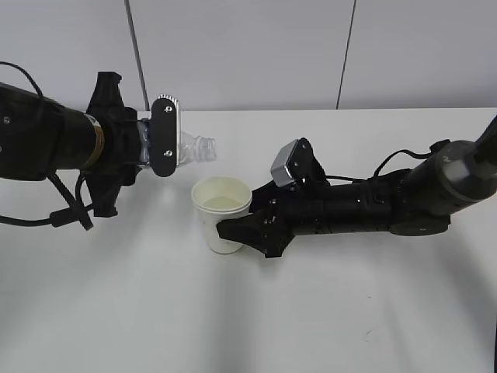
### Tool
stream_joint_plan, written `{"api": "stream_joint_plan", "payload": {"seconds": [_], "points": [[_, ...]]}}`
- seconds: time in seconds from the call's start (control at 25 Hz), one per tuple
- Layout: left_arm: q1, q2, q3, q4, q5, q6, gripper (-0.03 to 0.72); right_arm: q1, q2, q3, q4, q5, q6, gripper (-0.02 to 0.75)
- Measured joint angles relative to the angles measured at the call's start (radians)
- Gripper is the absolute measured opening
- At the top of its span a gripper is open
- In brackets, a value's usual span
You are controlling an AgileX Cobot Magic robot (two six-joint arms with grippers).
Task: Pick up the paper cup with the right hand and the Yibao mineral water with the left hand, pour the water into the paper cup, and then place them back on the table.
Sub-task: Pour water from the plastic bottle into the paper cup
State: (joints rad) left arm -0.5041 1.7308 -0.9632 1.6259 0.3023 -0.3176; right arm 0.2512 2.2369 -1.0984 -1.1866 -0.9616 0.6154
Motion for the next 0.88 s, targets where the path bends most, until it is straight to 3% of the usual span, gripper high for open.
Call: {"api": "stream_joint_plan", "payload": {"seconds": [0.48, 0.88], "points": [[0.000, 0.000, 0.000, -0.007, -0.002, -0.462, 0.338, 0.000, 0.000, 0.000, 0.065, 0.007, 0.000, 0.512], [0.000, 0.000, 0.000, -0.007, -0.027, -0.745, 0.338, 0.000, 0.000, 0.000, 0.174, 0.029, -0.015, 0.512]]}}
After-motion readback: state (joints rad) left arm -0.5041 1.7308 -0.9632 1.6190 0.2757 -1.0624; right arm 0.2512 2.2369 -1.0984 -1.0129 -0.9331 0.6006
